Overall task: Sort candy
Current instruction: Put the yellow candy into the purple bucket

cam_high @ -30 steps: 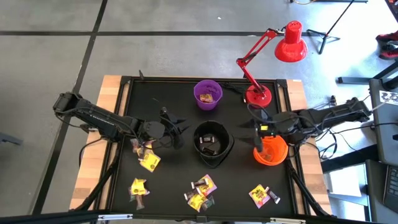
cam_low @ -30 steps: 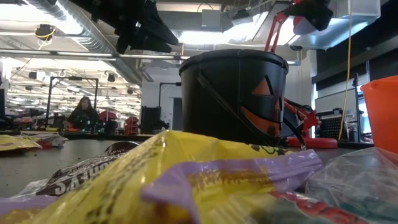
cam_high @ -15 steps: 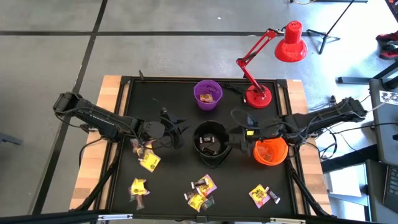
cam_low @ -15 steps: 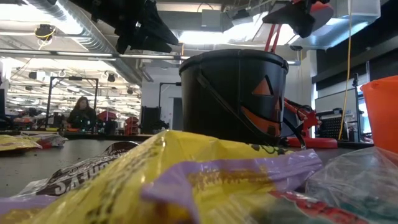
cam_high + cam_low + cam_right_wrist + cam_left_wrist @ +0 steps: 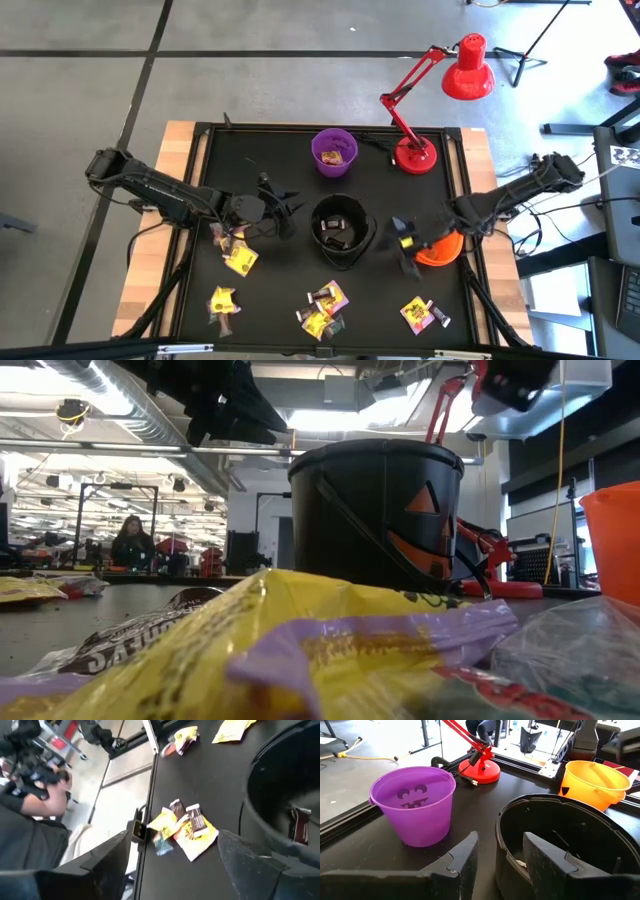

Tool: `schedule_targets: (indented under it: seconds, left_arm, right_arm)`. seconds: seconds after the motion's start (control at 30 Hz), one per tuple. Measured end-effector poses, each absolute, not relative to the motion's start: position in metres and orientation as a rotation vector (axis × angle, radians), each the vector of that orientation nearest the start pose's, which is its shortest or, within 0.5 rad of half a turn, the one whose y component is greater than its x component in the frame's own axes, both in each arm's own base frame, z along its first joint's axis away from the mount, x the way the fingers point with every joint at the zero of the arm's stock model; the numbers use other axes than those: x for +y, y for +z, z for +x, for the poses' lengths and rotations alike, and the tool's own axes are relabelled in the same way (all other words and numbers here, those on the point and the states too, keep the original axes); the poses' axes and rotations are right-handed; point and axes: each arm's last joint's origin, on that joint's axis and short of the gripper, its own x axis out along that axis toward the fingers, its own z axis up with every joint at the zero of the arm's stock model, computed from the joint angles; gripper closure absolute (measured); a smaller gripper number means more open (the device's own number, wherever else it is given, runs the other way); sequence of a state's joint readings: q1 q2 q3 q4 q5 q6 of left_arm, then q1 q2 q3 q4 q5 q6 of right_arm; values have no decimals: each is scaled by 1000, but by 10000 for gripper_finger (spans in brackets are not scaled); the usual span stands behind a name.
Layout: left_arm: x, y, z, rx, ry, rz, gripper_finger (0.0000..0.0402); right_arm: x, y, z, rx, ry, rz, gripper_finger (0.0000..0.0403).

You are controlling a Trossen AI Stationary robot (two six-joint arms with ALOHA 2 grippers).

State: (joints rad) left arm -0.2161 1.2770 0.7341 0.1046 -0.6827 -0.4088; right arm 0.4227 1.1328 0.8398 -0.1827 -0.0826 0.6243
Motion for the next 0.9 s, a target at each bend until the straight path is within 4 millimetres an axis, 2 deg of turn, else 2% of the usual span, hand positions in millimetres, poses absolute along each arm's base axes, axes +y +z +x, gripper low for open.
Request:
schedule_targets:
  seconds: [0.3, 0.6, 0.73, 0.9]
  left_arm:
    - [-39, 243, 264, 297, 530, -204, 257]
    - [-39, 243, 264, 295, 537, -202, 257]
    - [-39, 243, 264, 295, 537, -202, 257]
    - [-39, 243, 264, 295, 538, -202, 257]
  right_arm:
    - [146, 280, 194, 635, 300, 435, 107]
    - [173, 277, 169, 657, 289, 480, 107]
    - [185, 277, 164, 718, 275, 499, 107]
    - [201, 282, 171, 835, 207, 451, 107]
